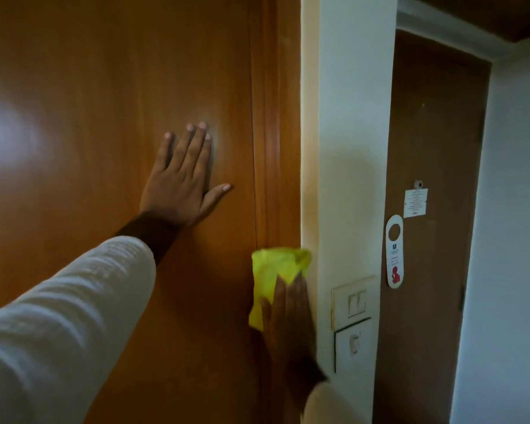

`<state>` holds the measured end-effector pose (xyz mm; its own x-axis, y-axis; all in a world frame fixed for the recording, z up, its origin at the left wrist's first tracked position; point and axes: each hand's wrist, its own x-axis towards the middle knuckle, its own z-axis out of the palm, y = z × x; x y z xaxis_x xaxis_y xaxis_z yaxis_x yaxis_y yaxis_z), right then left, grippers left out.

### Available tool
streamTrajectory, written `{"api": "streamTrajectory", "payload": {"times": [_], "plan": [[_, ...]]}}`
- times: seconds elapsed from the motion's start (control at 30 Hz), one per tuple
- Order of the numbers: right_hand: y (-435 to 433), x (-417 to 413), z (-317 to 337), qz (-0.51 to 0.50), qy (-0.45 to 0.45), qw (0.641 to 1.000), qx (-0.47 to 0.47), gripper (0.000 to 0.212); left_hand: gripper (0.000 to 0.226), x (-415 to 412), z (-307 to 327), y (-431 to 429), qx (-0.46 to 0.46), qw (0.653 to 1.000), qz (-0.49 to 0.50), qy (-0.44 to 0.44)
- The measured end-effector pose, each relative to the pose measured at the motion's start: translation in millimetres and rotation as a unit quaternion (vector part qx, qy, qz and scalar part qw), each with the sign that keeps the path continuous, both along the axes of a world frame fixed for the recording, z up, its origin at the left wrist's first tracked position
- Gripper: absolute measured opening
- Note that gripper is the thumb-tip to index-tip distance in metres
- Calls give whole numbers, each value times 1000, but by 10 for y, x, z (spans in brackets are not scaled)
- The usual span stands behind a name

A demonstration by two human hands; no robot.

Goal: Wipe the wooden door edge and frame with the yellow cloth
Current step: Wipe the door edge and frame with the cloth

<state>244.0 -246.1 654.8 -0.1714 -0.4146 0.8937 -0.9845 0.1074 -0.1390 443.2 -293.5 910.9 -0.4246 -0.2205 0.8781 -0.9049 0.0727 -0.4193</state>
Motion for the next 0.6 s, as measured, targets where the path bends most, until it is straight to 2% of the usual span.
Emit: {"api": "streamTrajectory", "payload": {"times": [0.13,0.27,0.37,0.6], "plan": [[-14,76,-532,-27,-48,996,69,55,96,-23,-2,-26,0,1000,2,-3],[-12,47,-420,1,-11,998,58,56,96,-24,11,-31,-5,1000,-8,-1],[-83,-6,161,33,16,999,1,55,96,-29,-4,-40,-15,1000,-5,3],[-287,-1,2205,41,43,987,-147,69,97,-28,-6,-34,-9,1000,-9,5]]}}
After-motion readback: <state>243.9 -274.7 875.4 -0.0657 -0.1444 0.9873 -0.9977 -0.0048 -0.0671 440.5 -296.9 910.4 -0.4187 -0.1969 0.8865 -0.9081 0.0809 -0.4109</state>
